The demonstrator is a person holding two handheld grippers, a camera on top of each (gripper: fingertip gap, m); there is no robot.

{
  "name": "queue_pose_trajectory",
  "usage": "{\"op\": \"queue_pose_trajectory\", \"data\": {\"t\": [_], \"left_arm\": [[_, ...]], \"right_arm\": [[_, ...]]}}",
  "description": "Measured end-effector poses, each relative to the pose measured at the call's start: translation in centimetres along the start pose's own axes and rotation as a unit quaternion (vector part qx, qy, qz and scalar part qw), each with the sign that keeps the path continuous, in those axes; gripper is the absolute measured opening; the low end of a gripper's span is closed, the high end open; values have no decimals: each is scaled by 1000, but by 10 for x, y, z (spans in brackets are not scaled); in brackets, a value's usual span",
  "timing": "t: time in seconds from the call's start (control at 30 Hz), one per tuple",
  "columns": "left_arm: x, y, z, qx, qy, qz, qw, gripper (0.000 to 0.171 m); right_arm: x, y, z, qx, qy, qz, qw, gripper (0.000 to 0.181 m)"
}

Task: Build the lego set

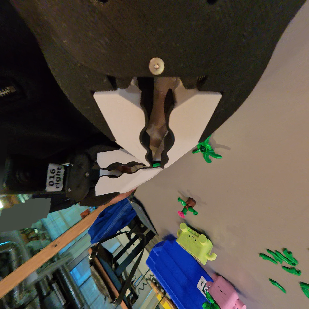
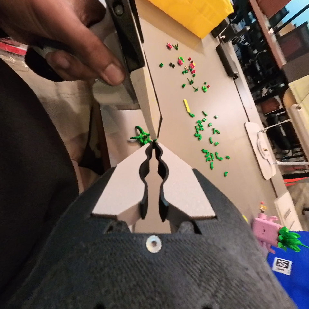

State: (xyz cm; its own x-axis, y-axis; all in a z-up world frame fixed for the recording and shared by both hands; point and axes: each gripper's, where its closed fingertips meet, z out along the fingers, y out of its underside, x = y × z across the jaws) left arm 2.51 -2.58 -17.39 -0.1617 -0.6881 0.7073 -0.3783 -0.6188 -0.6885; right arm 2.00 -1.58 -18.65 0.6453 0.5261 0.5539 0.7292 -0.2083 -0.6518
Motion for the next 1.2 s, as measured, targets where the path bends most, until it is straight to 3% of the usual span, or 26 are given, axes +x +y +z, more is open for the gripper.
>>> {"op": "queue_pose_trajectory", "data": {"t": [0.2, 0.47, 0.73, 0.8, 0.93, 1.0, 1.1, 1.2], "left_arm": [[15, -9, -7, 34, 100, -79, 991, 4], [39, -22, -14, 72, 231, -169, 955, 4], [59, -33, -23, 105, 368, -267, 885, 5], [61, -34, -23, 108, 378, -273, 878, 5], [58, -41, -28, 125, 344, -228, 902, 6], [47, -45, -33, 133, 290, -188, 929, 14], [2, -28, -27, 75, 73, -82, 991, 22], [-39, -8, -29, -11, -105, -2, 994, 25]], "right_arm": [[5, -14, -12, 66, 8, -13, 998, 1], [12, -39, -33, 175, 5, 31, 984, 3], [19, -60, -49, 275, -44, 143, 950, 1], [20, -62, -51, 288, -70, 186, 937, 1], [28, -59, -53, 285, -99, 256, 918, 1], [35, -51, -52, 273, -93, 277, 917, 0], [36, -28, -41, 219, -90, 293, 927, 1], [25, 1, -21, 135, -95, 280, 946, 1]]}}
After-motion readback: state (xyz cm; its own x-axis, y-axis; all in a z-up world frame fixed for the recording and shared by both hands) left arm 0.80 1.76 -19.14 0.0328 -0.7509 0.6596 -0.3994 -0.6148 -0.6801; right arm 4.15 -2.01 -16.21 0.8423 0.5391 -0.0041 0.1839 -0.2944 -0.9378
